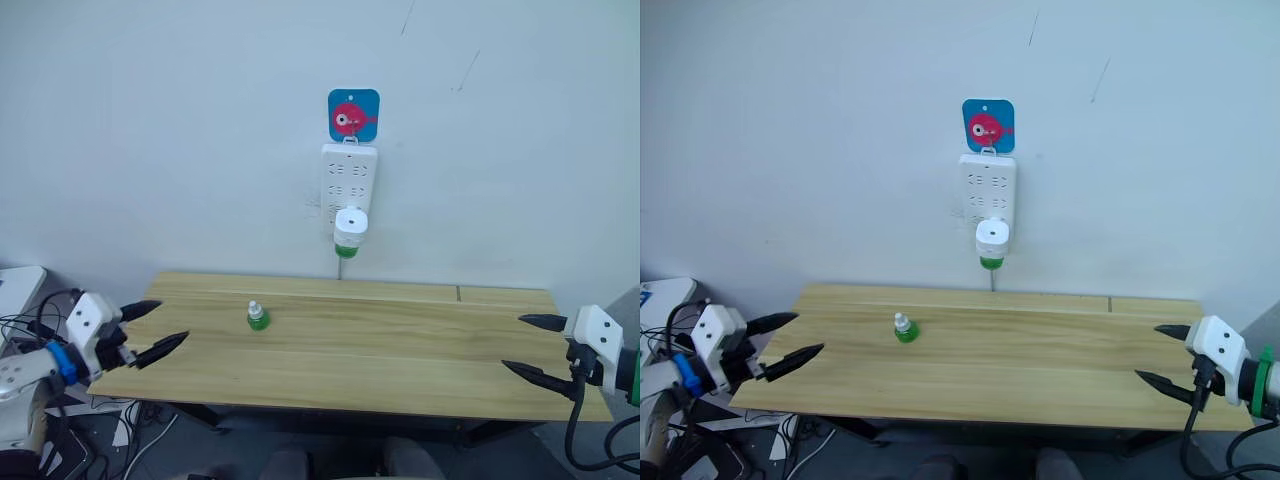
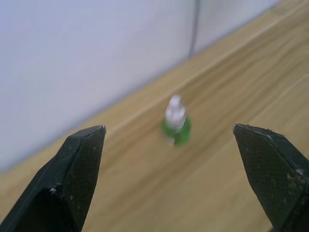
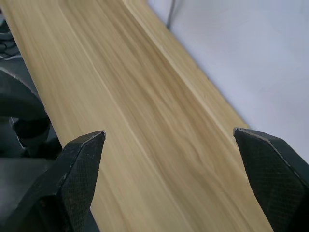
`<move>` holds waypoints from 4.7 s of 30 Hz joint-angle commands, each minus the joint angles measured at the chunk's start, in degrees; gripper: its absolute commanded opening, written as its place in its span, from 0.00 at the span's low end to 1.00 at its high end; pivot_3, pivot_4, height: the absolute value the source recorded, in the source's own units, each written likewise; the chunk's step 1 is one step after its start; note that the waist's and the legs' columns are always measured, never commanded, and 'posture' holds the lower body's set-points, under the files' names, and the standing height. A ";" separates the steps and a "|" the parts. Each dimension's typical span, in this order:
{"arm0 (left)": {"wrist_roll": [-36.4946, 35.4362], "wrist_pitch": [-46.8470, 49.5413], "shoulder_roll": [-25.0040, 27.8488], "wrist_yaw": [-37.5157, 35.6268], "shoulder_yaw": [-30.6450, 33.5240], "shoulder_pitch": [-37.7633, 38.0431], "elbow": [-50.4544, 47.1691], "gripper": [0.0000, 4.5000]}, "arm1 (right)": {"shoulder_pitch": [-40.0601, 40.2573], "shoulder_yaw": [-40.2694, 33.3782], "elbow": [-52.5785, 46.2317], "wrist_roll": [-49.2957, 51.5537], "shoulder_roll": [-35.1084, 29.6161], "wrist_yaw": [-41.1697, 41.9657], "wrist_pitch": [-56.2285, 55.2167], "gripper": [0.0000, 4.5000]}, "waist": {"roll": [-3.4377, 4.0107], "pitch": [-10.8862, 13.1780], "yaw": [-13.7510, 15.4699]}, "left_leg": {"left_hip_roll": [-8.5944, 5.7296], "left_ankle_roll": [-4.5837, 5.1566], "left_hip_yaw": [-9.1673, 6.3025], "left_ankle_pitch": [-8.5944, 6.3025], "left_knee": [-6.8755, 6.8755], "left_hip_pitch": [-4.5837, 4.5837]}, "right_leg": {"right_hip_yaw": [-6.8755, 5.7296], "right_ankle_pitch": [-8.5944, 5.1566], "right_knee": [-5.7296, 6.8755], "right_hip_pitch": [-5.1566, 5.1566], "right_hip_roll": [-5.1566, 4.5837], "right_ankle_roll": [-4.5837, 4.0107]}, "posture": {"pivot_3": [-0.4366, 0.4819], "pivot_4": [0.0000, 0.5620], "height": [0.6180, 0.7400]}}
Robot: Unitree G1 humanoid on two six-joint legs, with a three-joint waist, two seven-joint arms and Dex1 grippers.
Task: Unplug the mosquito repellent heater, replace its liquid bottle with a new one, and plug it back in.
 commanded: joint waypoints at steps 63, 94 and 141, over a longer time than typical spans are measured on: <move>17.97 -3.69 -21.45 -3.63 -14.87 -64.22 48.95 0.74 | -9.24 -8.23 -42.53 38.50 -1.01 -39.23 35.51 1.00 | -0.70 3.71 -9.63 | 0.01 0.00 -0.23 0.00 0.08 -0.31 | 0.05 -0.11 -0.06 -0.06 0.29 0.27 | 0.12 0.25 0.94; 16.99 0.11 -21.40 -8.35 -14.18 -60.24 43.14 0.29 | -55.98 35.02 -15.65 9.28 36.49 -73.40 52.05 1.00 | -0.54 3.98 -11.05 | -0.24 -0.02 -1.14 0.02 0.21 -1.33 | -0.10 0.10 0.46 -1.05 -0.35 -0.01 | 0.16 0.25 0.94; 12.16 -10.71 -13.12 2.24 -7.15 -40.66 24.54 0.84 | -53.11 15.16 -28.53 3.50 47.47 -58.59 69.75 0.65 | -0.31 4.09 -14.44 | -0.63 0.05 -1.51 0.15 0.12 -1.25 | -0.17 0.03 1.00 -1.22 -0.79 0.12 | 0.19 0.26 0.94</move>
